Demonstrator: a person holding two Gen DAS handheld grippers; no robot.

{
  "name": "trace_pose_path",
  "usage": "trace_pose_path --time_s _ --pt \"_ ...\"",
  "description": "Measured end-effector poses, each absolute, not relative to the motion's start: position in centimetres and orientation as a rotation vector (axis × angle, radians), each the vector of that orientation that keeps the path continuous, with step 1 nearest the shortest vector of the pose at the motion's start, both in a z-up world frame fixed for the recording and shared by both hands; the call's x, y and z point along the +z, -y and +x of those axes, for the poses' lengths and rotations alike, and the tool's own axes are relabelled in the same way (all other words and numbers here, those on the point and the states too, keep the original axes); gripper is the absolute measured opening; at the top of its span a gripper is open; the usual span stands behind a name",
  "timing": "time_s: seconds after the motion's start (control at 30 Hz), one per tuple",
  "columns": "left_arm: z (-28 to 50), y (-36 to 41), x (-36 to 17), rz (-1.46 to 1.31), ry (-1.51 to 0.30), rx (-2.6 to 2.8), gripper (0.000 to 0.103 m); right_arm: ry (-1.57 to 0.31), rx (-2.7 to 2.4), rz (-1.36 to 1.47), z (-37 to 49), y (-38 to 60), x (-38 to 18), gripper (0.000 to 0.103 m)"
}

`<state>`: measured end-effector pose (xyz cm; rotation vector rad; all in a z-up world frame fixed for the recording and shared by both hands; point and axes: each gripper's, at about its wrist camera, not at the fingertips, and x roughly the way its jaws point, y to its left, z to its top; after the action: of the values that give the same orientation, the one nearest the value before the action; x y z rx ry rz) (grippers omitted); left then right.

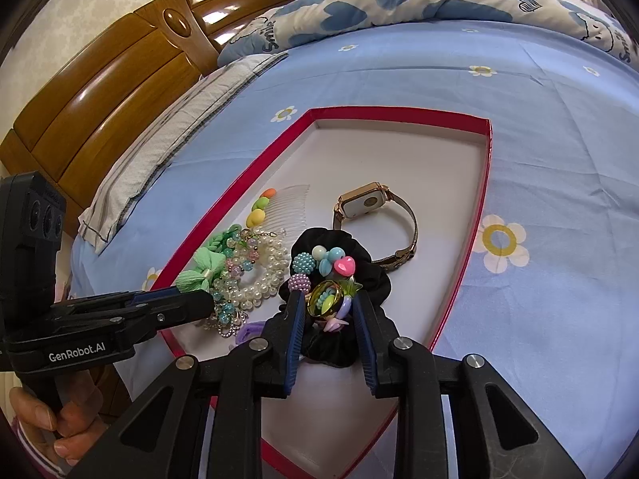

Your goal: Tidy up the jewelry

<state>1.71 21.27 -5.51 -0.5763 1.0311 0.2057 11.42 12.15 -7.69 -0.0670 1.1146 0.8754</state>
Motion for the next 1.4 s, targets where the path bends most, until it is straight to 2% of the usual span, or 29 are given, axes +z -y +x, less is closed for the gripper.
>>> trace_pose_path --time_s 0.1,0.23,0.37,0.47,0.53,0.6,0.83,1.4 --pt "1.6 -21.3 -5.4 -0.578 -1.028 0.204 0.029 -1.115 0.877 -0.057 11.3 -11.9 -7.4 0.033" --pt "1.4 -21.1 -5.1 -0.576 -1.022 0.205 0.037 -1.115 0.876 -0.037 11.3 -11.5 -6.9 0.038" --pt "1.2 -20.8 -4.8 -0.577 -1.021 0.202 0.038 -1.103 0.868 -0.012 11.3 -10.8 -6.2 0.043" --pt "0.9 -20.7 -4.5 -0.574 -1.014 0.204 0.046 -1.097 0.868 0.028 11.3 -9.9 -5.6 0.048" --pt "0.7 -20.6 -4.3 -0.575 -1.008 0.206 0.058 -1.087 0.864 0.057 11.2 -9.2 -5.2 0.052" --pt "0.4 -20.5 -4.1 -0.582 -0.997 0.202 0.062 -1.079 0.859 0.092 11.1 -8.4 -4.8 0.062" --pt "-1.1 -19.9 -3.7 -0.616 -0.965 0.187 0.075 -1.084 0.844 0.228 10.7 -5.4 -4.3 0.073" --pt "-5.2 -17.9 -3.0 -0.68 -0.915 0.178 0.082 -1.06 0.832 0.312 6.9 -2.4 -4.2 0.082"
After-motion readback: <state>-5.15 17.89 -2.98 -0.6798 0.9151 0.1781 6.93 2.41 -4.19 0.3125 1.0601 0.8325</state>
